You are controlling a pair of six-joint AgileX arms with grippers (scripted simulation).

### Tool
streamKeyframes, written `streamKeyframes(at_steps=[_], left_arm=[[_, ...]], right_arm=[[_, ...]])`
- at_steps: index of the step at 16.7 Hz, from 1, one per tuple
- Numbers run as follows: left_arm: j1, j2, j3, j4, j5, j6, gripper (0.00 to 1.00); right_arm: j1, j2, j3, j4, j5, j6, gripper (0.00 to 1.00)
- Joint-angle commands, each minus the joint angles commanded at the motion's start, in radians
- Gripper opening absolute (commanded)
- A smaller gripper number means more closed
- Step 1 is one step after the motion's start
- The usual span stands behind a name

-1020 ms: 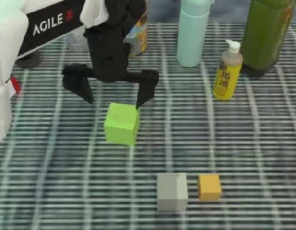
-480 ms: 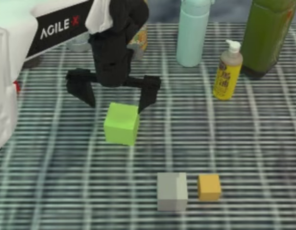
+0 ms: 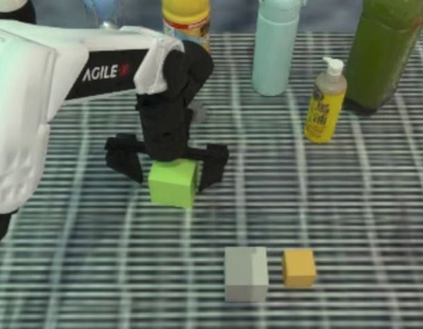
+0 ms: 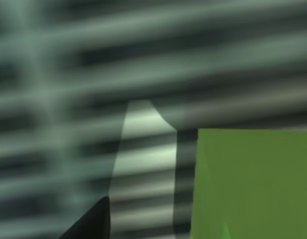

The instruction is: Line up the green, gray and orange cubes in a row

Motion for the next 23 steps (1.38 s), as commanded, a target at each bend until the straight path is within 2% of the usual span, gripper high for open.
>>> streamKeyframes(at_steps=[3, 16, 23], left_arm=[[0.0, 0.0, 0.0, 0.0, 0.0, 0.0, 1.0], [0.0, 0.0, 0.0, 0.0, 0.0, 0.0, 0.02], [0.0, 0.0, 0.0, 0.0, 0.0, 0.0, 0.0]], right_arm=[[0.0, 0.0, 0.0, 0.0, 0.0, 0.0, 1.0], [0.0, 0.0, 0.0, 0.0, 0.0, 0.0, 1.0], [0.0, 0.0, 0.0, 0.0, 0.0, 0.0, 1.0]])
